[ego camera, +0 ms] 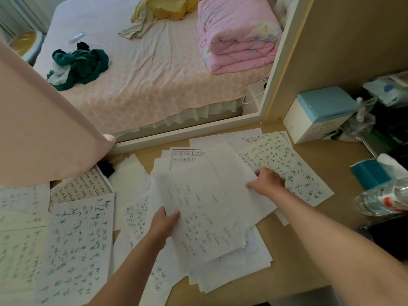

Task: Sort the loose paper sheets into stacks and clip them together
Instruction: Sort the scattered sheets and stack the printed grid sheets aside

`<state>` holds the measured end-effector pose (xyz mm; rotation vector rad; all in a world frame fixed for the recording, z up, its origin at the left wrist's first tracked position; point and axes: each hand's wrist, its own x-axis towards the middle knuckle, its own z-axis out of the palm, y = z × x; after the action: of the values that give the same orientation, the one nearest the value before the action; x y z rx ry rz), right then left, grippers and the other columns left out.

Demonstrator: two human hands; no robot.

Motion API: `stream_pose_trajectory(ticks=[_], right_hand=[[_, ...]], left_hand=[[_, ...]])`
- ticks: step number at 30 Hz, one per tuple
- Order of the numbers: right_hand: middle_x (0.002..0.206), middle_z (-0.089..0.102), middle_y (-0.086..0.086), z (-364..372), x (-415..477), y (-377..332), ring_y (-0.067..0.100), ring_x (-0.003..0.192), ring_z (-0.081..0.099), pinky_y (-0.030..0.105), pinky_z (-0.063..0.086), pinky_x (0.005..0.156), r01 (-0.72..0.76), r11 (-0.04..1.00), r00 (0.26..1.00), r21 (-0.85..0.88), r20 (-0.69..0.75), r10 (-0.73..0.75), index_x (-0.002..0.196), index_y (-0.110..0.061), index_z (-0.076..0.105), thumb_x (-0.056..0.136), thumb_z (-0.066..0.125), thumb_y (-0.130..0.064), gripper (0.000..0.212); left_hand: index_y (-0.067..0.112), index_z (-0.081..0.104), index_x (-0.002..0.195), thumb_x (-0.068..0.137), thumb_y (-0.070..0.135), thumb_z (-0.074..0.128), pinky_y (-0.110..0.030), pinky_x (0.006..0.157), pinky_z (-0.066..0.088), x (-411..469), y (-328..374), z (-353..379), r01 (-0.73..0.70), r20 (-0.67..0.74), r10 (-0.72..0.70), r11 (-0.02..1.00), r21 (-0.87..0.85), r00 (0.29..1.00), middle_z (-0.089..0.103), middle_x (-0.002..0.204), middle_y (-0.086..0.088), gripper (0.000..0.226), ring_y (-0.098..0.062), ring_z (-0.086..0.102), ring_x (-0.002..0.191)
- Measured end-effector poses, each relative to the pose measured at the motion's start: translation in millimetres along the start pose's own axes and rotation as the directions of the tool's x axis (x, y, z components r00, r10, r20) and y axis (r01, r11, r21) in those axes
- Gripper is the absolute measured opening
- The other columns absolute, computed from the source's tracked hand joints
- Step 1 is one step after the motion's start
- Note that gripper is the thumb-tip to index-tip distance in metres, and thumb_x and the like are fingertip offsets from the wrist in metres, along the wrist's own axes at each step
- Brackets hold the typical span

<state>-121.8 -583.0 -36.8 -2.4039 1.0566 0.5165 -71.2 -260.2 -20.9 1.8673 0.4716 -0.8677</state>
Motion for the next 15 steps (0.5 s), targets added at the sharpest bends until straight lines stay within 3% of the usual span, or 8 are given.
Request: stream_pose_trajectory(ticks=[2, 3, 5, 7, 9, 11, 13, 15], right_hand=[[0.107, 0.069, 0.004, 4.0, -8.0, -3.5, 0.026, 0.094, 0.062, 0.036, 0.050, 0.081, 0.031, 0.980, 1.000, 0.197, -0.003, -0.031, 0.104, -0.018, 0.065, 0.085, 0.066, -0.036, 0.026], [0.107, 0.069, 0.004, 5.4, -13.6, -6.3, 0.026, 0.092, 0.062, 0.035, 0.050, 0.076, 0.048, 0.961, 0.999, 0.273, -0.021, -0.044, 0.105, -0.016, 0.065, 0.088, 0.062, -0.030, 0.022], [0.111, 0.067, 0.002, 8.5, -25.2, -11.4, 0.024, 0.094, 0.062, 0.030, 0.048, 0.072, 0.035, 0.915, 0.999, 0.401, -0.004, -0.037, 0.117, -0.017, 0.061, 0.089, 0.059, -0.018, 0.029], [0.110, 0.065, 0.003, 16.7, -38.5, -13.2, 0.023, 0.096, 0.062, 0.030, 0.050, 0.075, -0.039, 0.856, 0.992, 0.516, 0.125, -0.030, 0.120, -0.016, 0.058, 0.087, 0.058, -0.008, 0.034], [0.117, 0.061, 0.005, 29.8, -52.2, -11.5, 0.026, 0.103, 0.059, 0.038, 0.053, 0.087, -0.110, 0.857, 0.959, 0.503, 0.280, -0.041, 0.122, -0.015, 0.055, 0.088, 0.051, -0.007, 0.034], [0.121, 0.056, 0.004, 40.6, -67.3, -11.4, 0.027, 0.110, 0.054, 0.041, 0.049, 0.099, -0.134, 0.874, 0.927, 0.466, 0.370, -0.056, 0.122, -0.016, 0.052, 0.091, 0.044, -0.007, 0.033], [0.120, 0.057, 0.002, 49.0, -79.5, -14.4, 0.024, 0.108, 0.055, 0.040, 0.048, 0.100, -0.147, 0.841, 0.924, 0.520, 0.375, -0.070, 0.120, -0.019, 0.051, 0.093, 0.044, -0.010, 0.029], [0.117, 0.059, -0.001, 53.0, -87.6, -19.2, 0.022, 0.103, 0.058, 0.035, 0.050, 0.088, -0.141, 0.804, 0.960, 0.577, 0.279, -0.033, 0.126, -0.020, 0.048, 0.095, 0.047, -0.019, 0.031]], left_hand=[[0.008, 0.056, 0.128, 0.095, 0.003, 0.055, -0.048, 0.087, 0.056, 0.2, 0.1, 0.4, 0.028, 0.012, -0.028, 1.000, -0.005, 1.000, 0.067, 0.116, -0.011, 0.033, -0.031, 0.065, 0.100], [0.006, 0.056, 0.127, 0.094, 0.000, 0.054, -0.050, 0.088, 0.056, 1.3, -0.4, -0.3, 0.040, 0.021, -0.040, 0.999, -0.022, 0.999, 0.068, 0.115, -0.011, 0.034, -0.032, 0.066, 0.100], [0.006, 0.056, 0.125, 0.093, -0.002, 0.054, -0.049, 0.081, 0.058, 2.7, -0.2, -2.3, 0.058, 0.036, -0.055, 0.996, -0.072, 0.998, 0.068, 0.112, -0.013, 0.032, -0.033, 0.067, 0.098], [0.008, 0.054, 0.123, 0.093, 0.000, 0.055, -0.045, 0.074, 0.058, 4.8, -0.9, -6.0, 0.081, 0.029, -0.078, 0.989, -0.125, 0.997, 0.068, 0.112, -0.015, 0.031, -0.035, 0.067, 0.097], [0.010, 0.053, 0.124, 0.093, 0.007, 0.058, -0.050, 0.077, 0.059, 6.3, -3.9, -8.3, 0.130, 0.058, -0.124, 0.985, -0.115, 0.991, 0.067, 0.113, -0.017, 0.032, -0.038, 0.068, 0.097], [0.012, 0.053, 0.122, 0.095, 0.016, 0.059, -0.049, 0.078, 0.060, -0.1, -5.8, -8.0, 0.142, 0.131, -0.141, 0.990, 0.008, 0.981, 0.069, 0.111, -0.016, 0.028, -0.036, 0.069, 0.097], [0.012, 0.054, 0.120, 0.096, 0.017, 0.059, -0.045, 0.078, 0.061, -4.2, -8.9, -7.5, 0.119, 0.179, -0.133, 0.989, 0.087, 0.975, 0.070, 0.110, -0.015, 0.025, -0.033, 0.069, 0.097], [0.009, 0.056, 0.119, 0.096, 0.009, 0.058, -0.046, 0.081, 0.059, -4.4, -13.3, -8.3, 0.101, 0.186, -0.114, 0.992, 0.080, 0.976, 0.069, 0.110, -0.015, 0.024, -0.033, 0.068, 0.098]])
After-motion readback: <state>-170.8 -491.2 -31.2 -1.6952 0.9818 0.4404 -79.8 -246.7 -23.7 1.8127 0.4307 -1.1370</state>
